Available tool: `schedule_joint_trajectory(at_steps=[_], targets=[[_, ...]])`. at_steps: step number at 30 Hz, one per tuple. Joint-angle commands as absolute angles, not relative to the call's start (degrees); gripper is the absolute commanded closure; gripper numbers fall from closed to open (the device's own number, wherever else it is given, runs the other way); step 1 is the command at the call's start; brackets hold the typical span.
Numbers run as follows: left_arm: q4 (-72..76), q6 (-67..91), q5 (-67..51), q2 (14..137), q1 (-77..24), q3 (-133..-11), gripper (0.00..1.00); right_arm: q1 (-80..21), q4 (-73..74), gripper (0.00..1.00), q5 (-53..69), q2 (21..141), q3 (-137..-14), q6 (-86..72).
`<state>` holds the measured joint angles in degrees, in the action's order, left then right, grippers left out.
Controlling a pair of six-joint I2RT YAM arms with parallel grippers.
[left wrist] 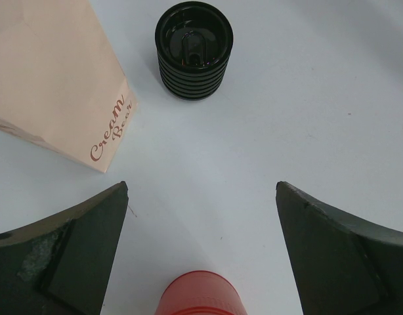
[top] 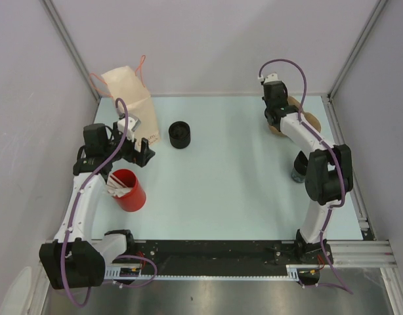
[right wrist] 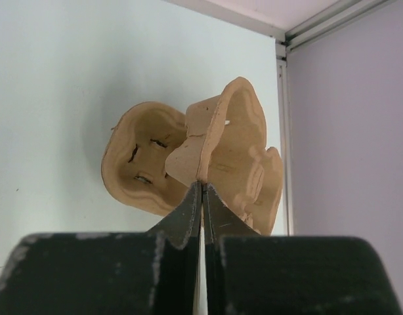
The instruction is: Pack the takeout coffee
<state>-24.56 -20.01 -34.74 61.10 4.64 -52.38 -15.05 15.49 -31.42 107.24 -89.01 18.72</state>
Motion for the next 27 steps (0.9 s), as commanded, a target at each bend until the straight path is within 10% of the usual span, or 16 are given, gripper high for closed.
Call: schedule_joint_trajectory(at_steps=[1,27], targets=[[-22.9,-21.2,-35.9,60.4,5.0,-52.5,0.0,-17.1,8.1,1.0,-35.8,103.3,-88.9,23.9],[-22.8,-21.3,-36.2,60.7,5.0,-52.5,0.01,-22.8,14.5,1.0,-33.9,111.6,-90.1,28.0]])
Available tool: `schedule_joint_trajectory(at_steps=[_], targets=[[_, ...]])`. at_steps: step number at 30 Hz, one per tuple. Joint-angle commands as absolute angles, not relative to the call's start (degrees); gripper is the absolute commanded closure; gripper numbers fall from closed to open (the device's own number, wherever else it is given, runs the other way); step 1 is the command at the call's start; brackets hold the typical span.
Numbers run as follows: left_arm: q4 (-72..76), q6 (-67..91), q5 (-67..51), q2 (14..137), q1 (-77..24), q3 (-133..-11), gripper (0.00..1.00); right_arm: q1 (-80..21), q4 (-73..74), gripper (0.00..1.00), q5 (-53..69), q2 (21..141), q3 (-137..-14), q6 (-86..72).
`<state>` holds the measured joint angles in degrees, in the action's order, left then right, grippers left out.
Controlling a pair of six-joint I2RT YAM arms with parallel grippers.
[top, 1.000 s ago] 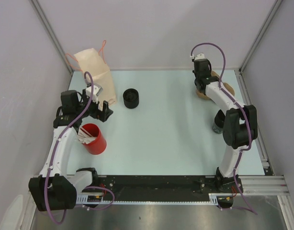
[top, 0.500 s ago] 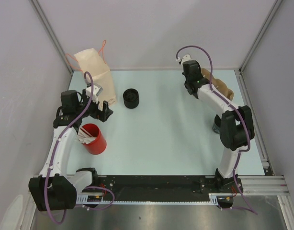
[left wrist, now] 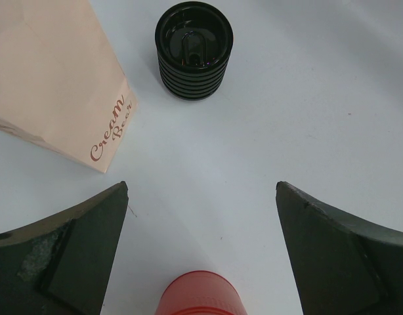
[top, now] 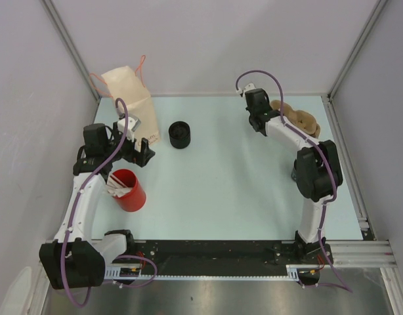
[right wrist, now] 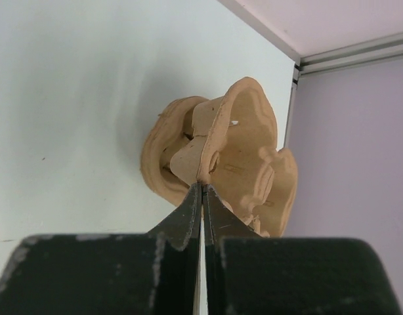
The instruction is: Pack the takeout coffee
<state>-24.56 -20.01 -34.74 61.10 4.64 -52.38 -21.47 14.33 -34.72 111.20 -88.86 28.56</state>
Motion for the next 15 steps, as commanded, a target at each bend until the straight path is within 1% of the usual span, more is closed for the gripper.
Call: schedule_joint_trajectory(at_steps=[1,6,10,13,15], targets=[[-22.9,-21.3,-36.1,60.6,5.0,-52.5,0.01,-23.3,14.2,1.0,-34.0,111.7,-90.3,28.3],[-22.9,-21.3,-36.1,60.6,5.1,-52.4,0.0,-25.0,14.3,1.0,-35.2,113.9,-91.1,29.1],[-22.9,-21.4,-36.1,60.5,5.0,-52.4,0.01,-25.7,14.8,0.96,-35.6,115.7,-91.8,29.1],[-22.9,-21.3,-36.2,60.6,5.0,-52.3,0.01,-25.8,14.8,0.91,-36.0,116.4,-91.9,29.2],[-22.8,-21.4,-36.1,60.6,5.0,-52.3,0.01,-25.8,14.6,0.84,-36.3,116.5,-92.1,29.4]])
